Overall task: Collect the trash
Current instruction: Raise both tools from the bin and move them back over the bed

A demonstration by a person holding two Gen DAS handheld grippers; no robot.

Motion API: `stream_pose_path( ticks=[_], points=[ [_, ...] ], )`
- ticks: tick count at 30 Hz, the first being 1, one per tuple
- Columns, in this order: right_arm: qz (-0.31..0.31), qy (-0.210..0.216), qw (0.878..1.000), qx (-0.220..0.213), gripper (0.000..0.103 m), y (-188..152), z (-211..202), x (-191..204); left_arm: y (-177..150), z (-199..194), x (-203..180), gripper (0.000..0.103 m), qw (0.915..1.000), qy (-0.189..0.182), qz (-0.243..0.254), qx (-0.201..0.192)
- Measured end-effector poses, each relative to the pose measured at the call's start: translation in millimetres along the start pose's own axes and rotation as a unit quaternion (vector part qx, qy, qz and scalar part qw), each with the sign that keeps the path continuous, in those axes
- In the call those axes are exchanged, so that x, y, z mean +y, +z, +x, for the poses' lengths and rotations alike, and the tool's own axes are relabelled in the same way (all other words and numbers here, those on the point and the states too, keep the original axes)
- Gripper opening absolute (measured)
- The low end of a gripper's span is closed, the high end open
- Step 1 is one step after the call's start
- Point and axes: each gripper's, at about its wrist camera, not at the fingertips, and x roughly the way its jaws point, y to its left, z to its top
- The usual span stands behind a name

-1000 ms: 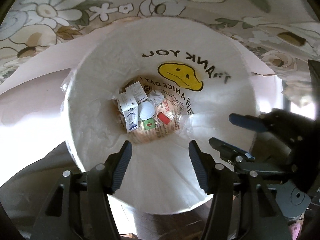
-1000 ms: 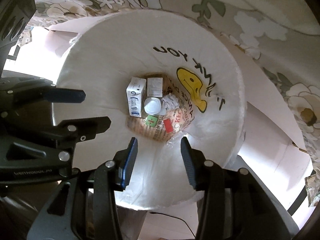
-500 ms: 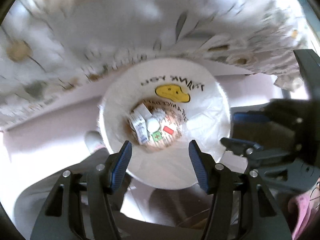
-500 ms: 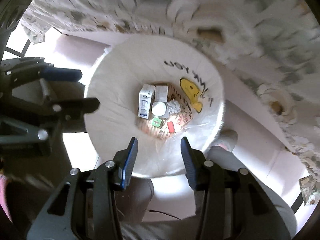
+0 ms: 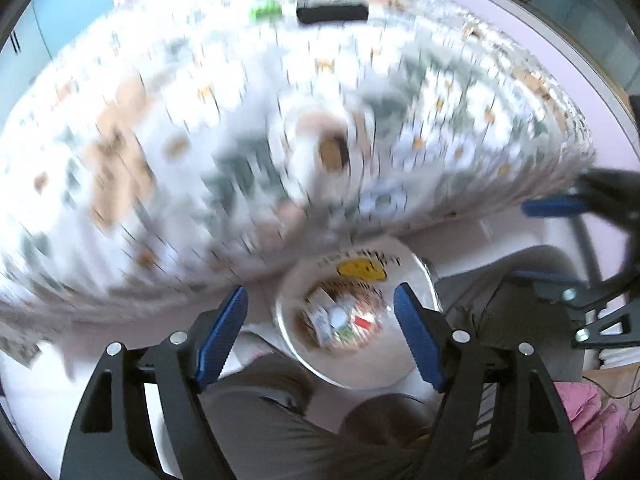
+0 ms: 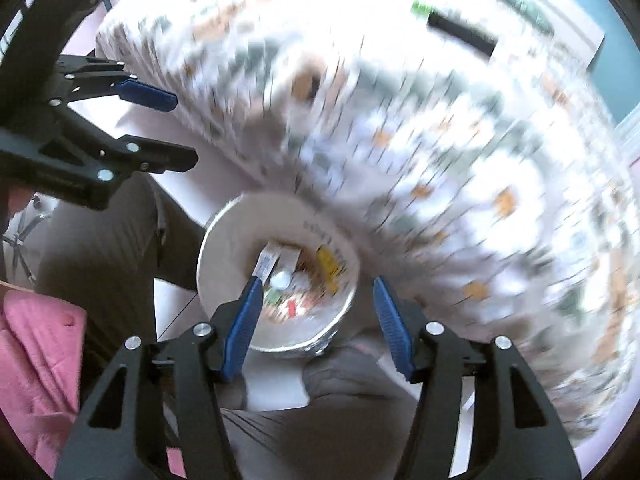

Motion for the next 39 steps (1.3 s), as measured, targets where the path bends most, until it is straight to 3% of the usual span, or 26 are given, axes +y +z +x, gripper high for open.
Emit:
stream_pose_path(
  ticks=[5,12,17,28,33,39],
  points=[
    [-0.025,-0.032,0.998,-0.046,0.072,16.5,-58.3,-7.4,29.9,-51.6,3.3,0.087,0.9982,0.028,0.028,-0.044],
    [-0.063,-0.077,0.992,-0.081,0.075,38.4,-113.6,-24.8,73.5,-100.9,9.5,0.090,0.9925,0.056,0.063,-0.088],
    [-0.092,-0.097,0.987,-0.092,0.075,59.7,-141.5,-36.4,106.2,-114.2,17.1,0.091,0.9904,0.057,0.084,-0.093],
    [-0.126,-0.081,0.984,-0.094,0.075,118.2,-148.0,-67.4,171.2,-95.9,37.2,0.091,0.9863,0.035,0.134,-0.091],
    [-0.121,-0.056,0.987,-0.084,0.075,147.5,-128.8,-92.4,197.9,-68.9,51.3,0.091,0.9854,0.038,0.147,-0.076],
    [-0.123,-0.048,0.990,-0.058,0.075,179.6,-86.7,-118.0,226.7,-27.2,66.6,0.091,0.9857,0.013,0.159,-0.053]
  ],
)
